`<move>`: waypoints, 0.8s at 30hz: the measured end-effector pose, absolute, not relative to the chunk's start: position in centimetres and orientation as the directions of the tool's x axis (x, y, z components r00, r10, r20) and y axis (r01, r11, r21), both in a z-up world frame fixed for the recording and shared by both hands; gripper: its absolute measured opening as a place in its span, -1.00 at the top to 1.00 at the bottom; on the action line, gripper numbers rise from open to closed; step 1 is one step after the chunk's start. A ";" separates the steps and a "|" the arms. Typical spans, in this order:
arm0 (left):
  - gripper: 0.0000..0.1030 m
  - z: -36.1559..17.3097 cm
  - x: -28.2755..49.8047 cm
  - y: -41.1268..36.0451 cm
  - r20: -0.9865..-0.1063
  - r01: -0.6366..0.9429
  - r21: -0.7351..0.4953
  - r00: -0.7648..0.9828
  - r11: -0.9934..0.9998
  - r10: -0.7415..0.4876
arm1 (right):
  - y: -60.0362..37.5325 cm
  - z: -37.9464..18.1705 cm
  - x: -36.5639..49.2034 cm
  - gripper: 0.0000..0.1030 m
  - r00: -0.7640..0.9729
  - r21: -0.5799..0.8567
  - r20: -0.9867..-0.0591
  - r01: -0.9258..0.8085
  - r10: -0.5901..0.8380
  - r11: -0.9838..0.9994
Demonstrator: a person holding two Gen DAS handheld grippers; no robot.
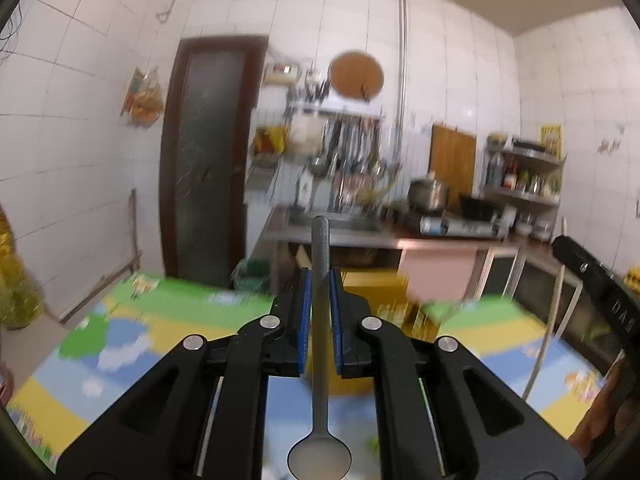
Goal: Organize utensils
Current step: 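Lift the spoon with the left gripper toward the holder while the right gripper lifts its chopstick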
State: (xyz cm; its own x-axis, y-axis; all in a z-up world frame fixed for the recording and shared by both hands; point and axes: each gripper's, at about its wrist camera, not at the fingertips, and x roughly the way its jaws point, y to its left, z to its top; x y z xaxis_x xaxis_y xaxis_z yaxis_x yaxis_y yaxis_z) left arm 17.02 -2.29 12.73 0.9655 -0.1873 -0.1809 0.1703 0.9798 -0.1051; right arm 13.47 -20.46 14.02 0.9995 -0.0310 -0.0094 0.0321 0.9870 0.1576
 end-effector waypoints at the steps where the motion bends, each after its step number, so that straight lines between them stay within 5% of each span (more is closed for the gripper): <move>1: 0.85 13.6 17.8 -2.5 -0.169 0.179 -0.113 0.966 0.977 -0.196 | -20.3 14.7 14.0 0.88 0.999 0.149 0.008 0.029 -0.031 0.988; 9: 0.85 16.9 25.0 -4.7 -0.097 0.215 -0.137 0.969 0.967 -0.229 | -20.1 18.0 21.3 0.88 0.995 0.119 0.094 0.006 -0.017 0.993; 24: 0.85 11.7 35.7 -7.7 -0.167 0.197 -0.131 0.962 0.972 -0.217 | -21.2 15.7 29.8 0.88 0.991 0.149 0.128 0.010 -0.030 0.989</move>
